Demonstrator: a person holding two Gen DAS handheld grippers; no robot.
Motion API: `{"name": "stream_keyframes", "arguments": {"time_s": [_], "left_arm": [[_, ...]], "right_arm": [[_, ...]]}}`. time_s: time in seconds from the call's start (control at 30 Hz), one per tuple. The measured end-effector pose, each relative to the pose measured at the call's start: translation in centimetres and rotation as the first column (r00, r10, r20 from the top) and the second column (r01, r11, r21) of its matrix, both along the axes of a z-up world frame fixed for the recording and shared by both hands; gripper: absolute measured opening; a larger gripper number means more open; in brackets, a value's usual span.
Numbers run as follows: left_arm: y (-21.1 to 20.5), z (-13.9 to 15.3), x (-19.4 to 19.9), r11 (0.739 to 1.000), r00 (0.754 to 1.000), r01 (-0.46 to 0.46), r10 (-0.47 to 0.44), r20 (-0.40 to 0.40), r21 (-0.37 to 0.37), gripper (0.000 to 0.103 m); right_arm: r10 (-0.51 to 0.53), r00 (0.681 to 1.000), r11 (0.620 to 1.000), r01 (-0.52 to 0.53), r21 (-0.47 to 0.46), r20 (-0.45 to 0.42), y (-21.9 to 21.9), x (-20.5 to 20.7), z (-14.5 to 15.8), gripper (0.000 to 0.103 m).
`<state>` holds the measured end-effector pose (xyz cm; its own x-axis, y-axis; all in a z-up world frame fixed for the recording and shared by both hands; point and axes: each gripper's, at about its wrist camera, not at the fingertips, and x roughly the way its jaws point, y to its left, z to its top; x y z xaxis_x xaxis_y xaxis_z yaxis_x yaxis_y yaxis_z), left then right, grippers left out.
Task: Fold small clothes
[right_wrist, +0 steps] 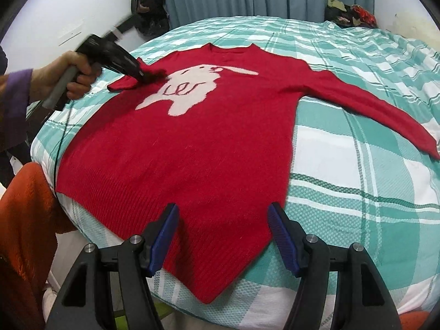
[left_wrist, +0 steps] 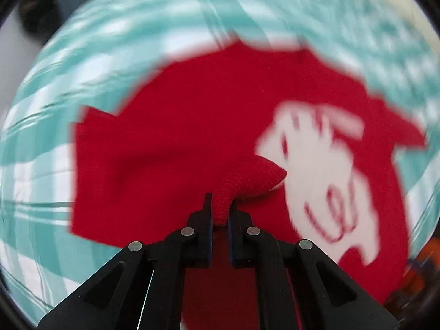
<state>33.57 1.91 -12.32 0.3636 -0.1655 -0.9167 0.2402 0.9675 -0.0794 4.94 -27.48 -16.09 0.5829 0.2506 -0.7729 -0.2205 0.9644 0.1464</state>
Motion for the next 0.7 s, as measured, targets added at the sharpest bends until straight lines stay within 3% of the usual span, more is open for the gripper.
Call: {"name": "stream_keyframes", "arguments": {"time_s": [0.1, 0.2, 0.27, 0.37, 0.47, 0.57, 0.7], "left_arm": [[8.3, 4.6, -0.2, 0.964, 0.976, -0.196, 0.21, 0.062, -0.18, 0.006], [18.5, 5.7, -1.4, 0.862, 0.896, -0.416, 0.444, 0.034, -0.289, 0.006], [24.5, 3.9, -2.5, 0.792, 0.819, -0.555, 0.574, 0.002, -0.253, 0.006], [29.4, 0.8, -3.4, 0.719, 0.739, -0.666, 0.672, -0.046, -0.199, 0.006], [30.8, -0.1, -3.2, 0.696, 0.713, -0.692, 0.701, -0.028, -0.191, 0.006], [31.7, 0.8, -2.0, 0.7, 0.71, -0.692, 0.704, 0.013, -0.178, 0.006], [32.7, 0.6, -1.4, 0.704, 0.704, -0.704, 0.709, 0.043, -0.096, 0.006]], "right_arm": [[-0.03, 0.999, 0.999, 0.031, -0.012, 0.037, -0.4, -0.7, 0.7, 0.066], [-0.063, 0.996, 0.998, 0.062, 0.013, 0.065, -1.2, -1.0, 1.3, 0.069], [-0.088, 0.994, 0.996, 0.087, 0.025, 0.063, -1.5, -0.8, 1.2, 0.072], [-0.105, 0.994, 0.994, 0.105, 0.019, 0.022, -1.7, 0.0, 0.3, 0.072], [-0.119, 0.993, 0.993, 0.119, 0.008, 0.018, -1.6, 0.1, 0.1, 0.072], [-0.13, 0.991, 0.992, 0.13, -0.002, 0.017, -1.7, 0.2, 0.0, 0.072], [-0.143, 0.99, 0.99, 0.143, -0.007, -0.007, -1.9, 0.7, -0.6, 0.072]]}}
